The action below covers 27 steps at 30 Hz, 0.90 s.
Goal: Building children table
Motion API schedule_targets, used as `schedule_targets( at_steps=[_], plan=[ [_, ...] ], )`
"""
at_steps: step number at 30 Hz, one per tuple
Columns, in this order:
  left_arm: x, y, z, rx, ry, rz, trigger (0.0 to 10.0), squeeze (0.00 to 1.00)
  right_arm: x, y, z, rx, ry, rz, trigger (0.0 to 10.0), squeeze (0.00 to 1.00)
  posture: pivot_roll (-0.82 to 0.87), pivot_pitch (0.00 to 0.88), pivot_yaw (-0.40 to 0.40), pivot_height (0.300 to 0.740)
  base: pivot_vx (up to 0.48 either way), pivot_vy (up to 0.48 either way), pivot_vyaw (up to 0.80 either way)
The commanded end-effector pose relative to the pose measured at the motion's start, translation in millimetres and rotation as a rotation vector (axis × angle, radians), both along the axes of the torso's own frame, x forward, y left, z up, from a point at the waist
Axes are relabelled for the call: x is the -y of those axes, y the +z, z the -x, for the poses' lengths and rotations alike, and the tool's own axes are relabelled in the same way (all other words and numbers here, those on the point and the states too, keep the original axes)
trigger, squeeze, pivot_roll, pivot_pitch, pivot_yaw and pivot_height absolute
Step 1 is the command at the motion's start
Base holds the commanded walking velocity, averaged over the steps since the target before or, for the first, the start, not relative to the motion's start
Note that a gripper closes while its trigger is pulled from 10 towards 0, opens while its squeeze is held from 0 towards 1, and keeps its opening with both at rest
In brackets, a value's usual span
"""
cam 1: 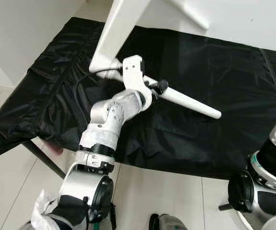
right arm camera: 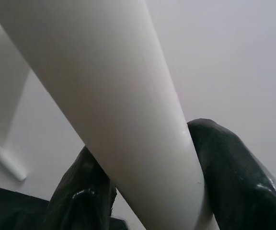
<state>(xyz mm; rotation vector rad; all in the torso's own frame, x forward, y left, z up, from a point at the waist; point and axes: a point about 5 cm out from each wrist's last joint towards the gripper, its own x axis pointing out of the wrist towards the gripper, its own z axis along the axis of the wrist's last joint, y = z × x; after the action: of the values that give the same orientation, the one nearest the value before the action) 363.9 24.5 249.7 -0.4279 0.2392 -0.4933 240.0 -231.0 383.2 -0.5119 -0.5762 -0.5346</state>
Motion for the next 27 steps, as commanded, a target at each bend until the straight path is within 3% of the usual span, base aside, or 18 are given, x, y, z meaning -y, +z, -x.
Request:
schedule_targets(
  at_steps=[1,2,3,4,5,11,12,13,14,15,17,21,22,23,25,26,27],
  plan=[
    [-20.4,98,3.4,0.422,0.026,0.075,0.0,0.0,6.6,1,15.0,0.147,0.108,-0.217,0.0,0.0,0.0,0.074,0.024,0.74,0.0,0.0,0.0],
    [-20.4,98,3.4,0.422,0.026,0.075,0.0,0.0,6.6,1,15.0,0.147,0.108,-0.217,0.0,0.0,0.0,0.074,0.024,0.74,0.0,0.0,0.0],
    [-22.7,115,5.2,0.486,0.028,0.069,0.0,0.0,10.2,-4,16.5,0.15,0.098,-0.255,0.0,0.0,0.0,0.075,0.025,0.74,0.0,0.0,0.0],
    [-22.7,115,5.2,0.486,0.028,0.069,0.0,0.0,10.2,-4,16.5,0.15,0.098,-0.255,0.0,0.0,0.0,0.075,0.025,0.74,0.0,0.0,0.0],
    [-22.1,128,9.9,0.538,0.011,0.065,0.0,0.0,13.5,-14,18.2,0.145,0.081,-0.297,0.0,0.0,0.01,0.078,0.023,0.74,0.0,0.0,0.0],
    [-19.6,146,19.6,0.614,-0.023,0.064,0.0,0.0,21.1,-39,20.6,0.106,0.045,-0.386,0.0,0.0,0.01,0.092,0.021,0.74,0.0,0.0,0.0],
    [-15.9,163,29.8,0.668,-0.073,0.084,0.0,0.0,30.3,-96,15.6,-0.019,0.028,-0.617,0.0,0.0,0.02,0.106,0.023,0.74,0.0,0.0,0.0],
    [-15.9,163,29.8,0.668,-0.073,0.084,0.0,0.0,30.3,-96,15.6,-0.019,0.028,-0.617,0.0,0.0,0.02,0.106,0.023,0.74,0.0,0.0,0.0],
    [-14.7,168,32.7,0.679,-0.089,0.092,0.0,0.0,30.6,-118,14.9,-0.075,0.021,-0.686,0.0,0.0,0.02,0.106,0.023,0.74,0.0,0.0,0.0],
    [-14.7,168,32.7,0.679,-0.089,0.092,0.0,0.0,30.6,-118,14.9,-0.075,0.021,-0.686,0.0,0.0,0.02,0.106,0.023,0.74,0.0,0.0,0.0],
    [-10.0,168,34.7,0.672,-0.121,0.08,0.0,0.0,24.1,-147,11.7,-0.158,0.053,-0.735,0.0,0.0,0.03,0.12,0.033,0.74,0.0,0.0,0.0],
    [1.0,149,34.6,0.622,-0.182,0.024,0.1,0.0,16.0,-159,10.4,-0.199,0.1,-0.72,0.0,0.0,0.02,0.13,0.035,0.74,0.0,0.0,0.0],
    [6.1,134,34.9,0.597,-0.206,-0.021,10.0,0.0,13.2,-164,11.0,-0.218,0.117,-0.714,10.0,0.0,0.01,0.134,0.036,0.74,0.0,0.0,0.0],
    [6.1,134,34.9,0.597,-0.206,-0.021,10.0,0.0,13.2,-164,11.0,-0.218,0.117,-0.714,10.0,0.0,0.01,0.134,0.036,0.74,0.0,0.0,0.0],
    [11.0,113,35.5,0.562,-0.238,-0.069,10.0,0.0,9.5,-170,12.7,-0.234,0.141,-0.702,10.0,0.0,0.01,0.139,0.037,0.74,0.0,0.0,0.0],
    [11.6,102,34.9,0.532,-0.247,-0.067,10.0,1.0,8.1,-172,13.5,-0.228,0.155,-0.69,10.0,1.0,0.01,0.14,0.036,0.74,0.0,0.0,0.0],
    [11.6,102,34.9,0.532,-0.247,-0.067,10.0,1.0,8.1,-172,13.5,-0.228,0.155,-0.69,10.0,1.0,0.01,0.14,0.036,0.74,0.0,0.0,0.0]
  ],
)
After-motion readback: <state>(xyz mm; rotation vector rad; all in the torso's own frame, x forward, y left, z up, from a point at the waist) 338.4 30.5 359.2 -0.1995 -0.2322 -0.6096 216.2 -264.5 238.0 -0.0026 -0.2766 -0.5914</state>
